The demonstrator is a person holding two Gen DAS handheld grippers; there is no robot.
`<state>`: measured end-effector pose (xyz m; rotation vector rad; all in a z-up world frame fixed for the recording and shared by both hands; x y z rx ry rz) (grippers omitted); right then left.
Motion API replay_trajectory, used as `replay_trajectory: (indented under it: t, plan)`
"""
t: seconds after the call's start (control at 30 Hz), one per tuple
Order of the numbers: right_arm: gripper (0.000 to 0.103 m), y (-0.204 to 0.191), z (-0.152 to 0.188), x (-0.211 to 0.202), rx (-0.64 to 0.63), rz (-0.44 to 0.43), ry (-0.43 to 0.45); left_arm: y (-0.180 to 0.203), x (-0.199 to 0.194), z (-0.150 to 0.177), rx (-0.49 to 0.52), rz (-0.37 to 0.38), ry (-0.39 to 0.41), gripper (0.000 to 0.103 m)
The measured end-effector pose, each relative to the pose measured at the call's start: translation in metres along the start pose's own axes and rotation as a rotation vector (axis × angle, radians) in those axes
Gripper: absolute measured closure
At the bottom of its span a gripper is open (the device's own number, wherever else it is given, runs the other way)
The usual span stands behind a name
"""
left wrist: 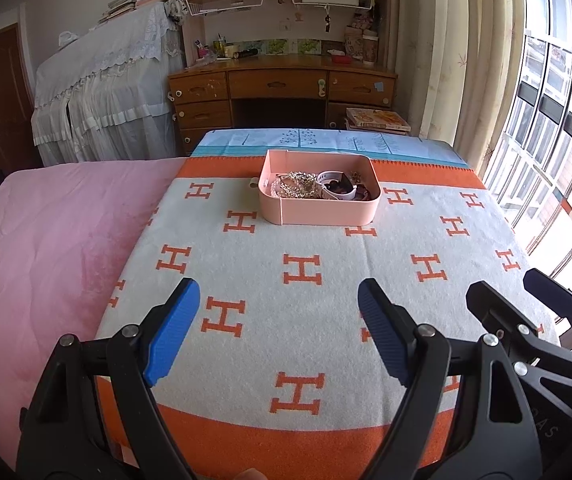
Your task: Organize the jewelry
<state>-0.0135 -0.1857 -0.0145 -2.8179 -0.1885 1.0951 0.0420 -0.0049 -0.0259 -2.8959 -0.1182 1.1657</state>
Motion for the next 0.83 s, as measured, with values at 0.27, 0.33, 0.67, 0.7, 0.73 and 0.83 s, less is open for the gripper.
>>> replay_trajectory:
  t: [0.27, 0.33, 0.67, 0.7, 0.73, 0.83]
  plan:
    - [0.025, -0.0009, 0.0012, 0.0014, 0.003, -0.001, 0.0, -0.0033, 0.0019, 0.0019, 0.009, -0.001, -0.001, 0.023]
    - [0.025, -0.0002, 0.0009, 0.0013, 0.003, 0.0, -0.001, -0.002, 0.0019, 0.0017, 0.011, -0.002, -0.003, 0.023]
    - [0.025, -0.0012, 0.0031, 0.0048, 0.009, -0.001, -0.005, -0.0032, 0.0018, 0.0023, 0.015, -0.005, 0.001, 0.023]
    - [0.025, -0.0005, 0.0023, 0.0043, 0.009, 0.0, -0.006, -0.0046, 0.0023, 0.003, 0.016, -0.006, 0.0, 0.023]
    - [0.025, -0.0009, 0.0031, 0.0047, 0.009, 0.0, -0.007, -0.0041, 0.0028, 0.0032, 0.017, -0.004, -0.001, 0.023]
    - [0.025, -0.0027, 0.0066, 0.0074, 0.011, 0.001, -0.011, -0.0054, 0.0047, 0.0045, 0.018, 0.002, -0.009, 0.023]
Point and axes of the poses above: each gripper's, at about its wrist camera, not at the fingertips, and x roughly the way its jaws point, y to its right, z to its underside, the point moved 8 cm from there along x, roughly the way its jaws point, and after that the axes turned 4 degrees about -z, right-handed, at the moved point
